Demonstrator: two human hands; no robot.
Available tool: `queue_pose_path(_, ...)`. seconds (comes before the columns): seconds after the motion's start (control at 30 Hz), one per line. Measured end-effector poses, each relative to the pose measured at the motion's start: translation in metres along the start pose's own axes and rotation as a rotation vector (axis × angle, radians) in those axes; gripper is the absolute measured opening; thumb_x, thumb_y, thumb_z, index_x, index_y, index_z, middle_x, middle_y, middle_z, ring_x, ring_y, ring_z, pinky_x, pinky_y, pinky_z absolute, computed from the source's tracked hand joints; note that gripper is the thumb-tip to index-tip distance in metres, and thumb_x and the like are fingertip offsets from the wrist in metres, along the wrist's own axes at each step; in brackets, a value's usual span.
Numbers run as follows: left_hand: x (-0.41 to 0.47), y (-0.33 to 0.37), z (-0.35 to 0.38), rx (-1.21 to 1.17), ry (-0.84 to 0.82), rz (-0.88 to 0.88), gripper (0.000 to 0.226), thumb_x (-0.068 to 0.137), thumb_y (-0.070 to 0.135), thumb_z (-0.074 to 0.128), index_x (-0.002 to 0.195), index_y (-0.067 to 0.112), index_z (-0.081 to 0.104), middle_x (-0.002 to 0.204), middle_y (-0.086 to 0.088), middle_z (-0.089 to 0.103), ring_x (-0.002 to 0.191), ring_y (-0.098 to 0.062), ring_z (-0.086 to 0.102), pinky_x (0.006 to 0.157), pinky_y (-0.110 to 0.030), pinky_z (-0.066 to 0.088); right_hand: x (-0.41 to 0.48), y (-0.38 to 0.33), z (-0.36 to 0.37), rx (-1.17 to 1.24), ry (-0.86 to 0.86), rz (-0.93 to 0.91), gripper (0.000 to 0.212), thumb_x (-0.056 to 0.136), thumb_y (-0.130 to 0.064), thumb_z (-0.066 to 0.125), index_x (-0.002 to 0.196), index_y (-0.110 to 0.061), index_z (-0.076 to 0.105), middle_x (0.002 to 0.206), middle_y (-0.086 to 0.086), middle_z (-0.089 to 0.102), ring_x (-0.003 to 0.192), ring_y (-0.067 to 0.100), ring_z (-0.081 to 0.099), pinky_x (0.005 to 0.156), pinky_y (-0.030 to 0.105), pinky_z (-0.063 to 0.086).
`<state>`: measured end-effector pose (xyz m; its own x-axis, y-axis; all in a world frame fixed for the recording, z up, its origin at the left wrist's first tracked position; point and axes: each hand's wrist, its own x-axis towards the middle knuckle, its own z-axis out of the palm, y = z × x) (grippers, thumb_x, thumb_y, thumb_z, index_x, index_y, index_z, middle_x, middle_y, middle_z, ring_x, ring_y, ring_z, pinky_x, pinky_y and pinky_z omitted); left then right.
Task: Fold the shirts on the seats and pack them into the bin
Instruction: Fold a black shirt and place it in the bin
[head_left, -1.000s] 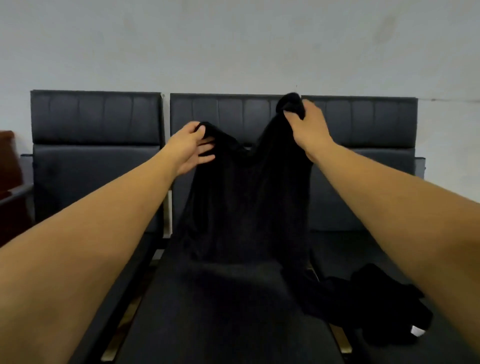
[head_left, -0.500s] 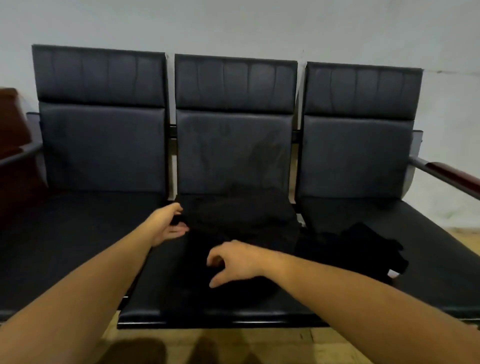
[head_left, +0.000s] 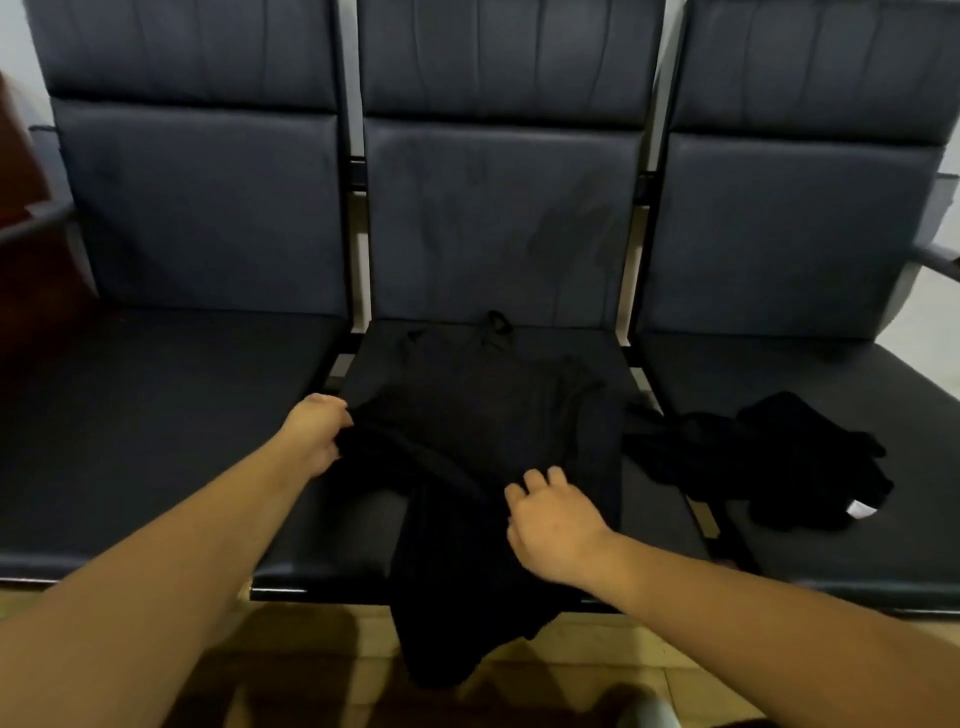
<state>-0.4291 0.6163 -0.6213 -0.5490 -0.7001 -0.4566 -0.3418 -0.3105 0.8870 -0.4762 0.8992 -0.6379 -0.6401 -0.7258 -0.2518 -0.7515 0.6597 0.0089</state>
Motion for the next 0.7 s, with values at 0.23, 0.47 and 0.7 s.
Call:
queue_pose_path(0.23, -0.008, -0.001, -0.019, 0.141, -0.003, -0.061, 0.025, 0.088, -0.007, 0.055, 0.111, -0.002, 0.061, 0.112, -0.022, 0.062, 0.100, -0.041, 0.064, 0.090, -0.049, 0.056, 0.017, 0.002, -0.032, 0.320, 0.240, 0.085, 0.025, 0.092, -0.028, 0.052, 0.105, -0.010, 0.064, 0.111, 0.016, 0.062, 0.104, 0.038, 0.062, 0.084, 0.039, 0.051)
queue_pose_path(0.47, -0.010, -0.001, -0.018, 0.146, -0.051, -0.105, 0.015, 0.092, 0.014, 0.070, 0.103, 0.006, 0.065, 0.109, -0.019, 0.069, 0.100, -0.037, 0.068, 0.094, -0.048, 0.056, 0.102, 0.084, -0.037, 0.561, 0.276, 0.505, 0.049, 0.095, -0.031, 0.060, 0.130, 0.002, 0.049, 0.137, 0.024, 0.045, 0.124, 0.045, 0.048, 0.100, 0.046, 0.047)
queue_pose_path(0.7, 0.009, 0.004, -0.025, 0.232, -0.081, -0.202, 0.020, 0.092, 0.010, 0.069, 0.111, 0.004, 0.065, 0.110, -0.020, 0.071, 0.099, -0.037, 0.070, 0.095, -0.048, 0.056, 0.126, 0.102, -0.040, 0.719, 0.110, 0.588, 0.025, 0.088, -0.013, 0.075, 0.100, -0.001, 0.057, 0.113, 0.018, 0.062, 0.107, 0.037, 0.062, 0.081, 0.038, 0.052)
